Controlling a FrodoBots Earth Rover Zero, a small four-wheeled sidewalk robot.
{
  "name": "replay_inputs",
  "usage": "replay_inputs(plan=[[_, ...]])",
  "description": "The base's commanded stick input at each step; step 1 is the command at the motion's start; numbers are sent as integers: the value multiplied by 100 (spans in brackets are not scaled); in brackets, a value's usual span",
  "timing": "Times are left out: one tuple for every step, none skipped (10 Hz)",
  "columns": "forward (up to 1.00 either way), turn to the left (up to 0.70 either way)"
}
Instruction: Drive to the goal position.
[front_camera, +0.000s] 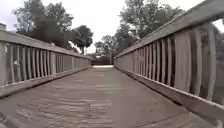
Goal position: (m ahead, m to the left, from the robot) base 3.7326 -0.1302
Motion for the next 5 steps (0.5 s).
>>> replay_inputs(plan=[[70, 3], [70, 35], [70, 35], [70, 35], [70, 35]])
